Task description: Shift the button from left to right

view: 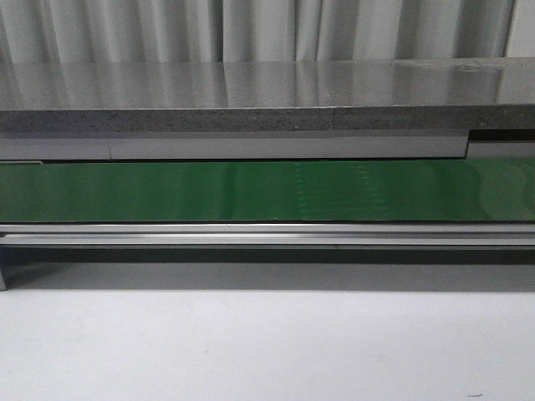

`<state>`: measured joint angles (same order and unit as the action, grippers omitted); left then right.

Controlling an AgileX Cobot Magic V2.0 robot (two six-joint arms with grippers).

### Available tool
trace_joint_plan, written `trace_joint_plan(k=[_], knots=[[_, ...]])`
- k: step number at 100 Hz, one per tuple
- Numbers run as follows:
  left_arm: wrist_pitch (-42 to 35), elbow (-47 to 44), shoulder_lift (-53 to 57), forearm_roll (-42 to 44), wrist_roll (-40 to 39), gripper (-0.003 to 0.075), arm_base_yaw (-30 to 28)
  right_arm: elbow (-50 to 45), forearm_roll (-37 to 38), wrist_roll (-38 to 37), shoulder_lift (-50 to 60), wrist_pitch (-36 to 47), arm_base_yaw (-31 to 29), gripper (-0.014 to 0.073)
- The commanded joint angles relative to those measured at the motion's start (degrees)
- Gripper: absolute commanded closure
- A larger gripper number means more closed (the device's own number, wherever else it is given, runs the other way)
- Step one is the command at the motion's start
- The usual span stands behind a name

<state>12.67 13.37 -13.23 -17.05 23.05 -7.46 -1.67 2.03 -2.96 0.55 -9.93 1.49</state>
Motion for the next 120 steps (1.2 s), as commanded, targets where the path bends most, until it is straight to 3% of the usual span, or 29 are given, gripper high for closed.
trace_joint_plan(k=[1,72,91,106,120], knots=[[-4.35,1.72,-0.43,-0.76,-0.21,0.0715,0.27,-0.06,0.65,-0.07,0.92,4.43,0.03,0.0661],[-4.45,1.72,-0.04,2.06,-0.35,0.0715,0.99,-0.06,0.65,-0.07,0.92,4.43,0.03,0.0661],[-4.57,1.21,0.04,17.46,-16.97,0.0715,5.95,-0.06,0.65,-0.07,0.92,4.43,0.03,0.0661],[-8.89,-1.93,0.2,23.4,-22.57,0.0715,11.36,-0.06,0.65,-0.07,0.92,4.43,0.03,0.0661],[-11.88,-5.82,1.98,23.59,-23.05,0.0715,14.14,-0.06,0.65,-0.07,0.92,4.43,0.03,0.0661]])
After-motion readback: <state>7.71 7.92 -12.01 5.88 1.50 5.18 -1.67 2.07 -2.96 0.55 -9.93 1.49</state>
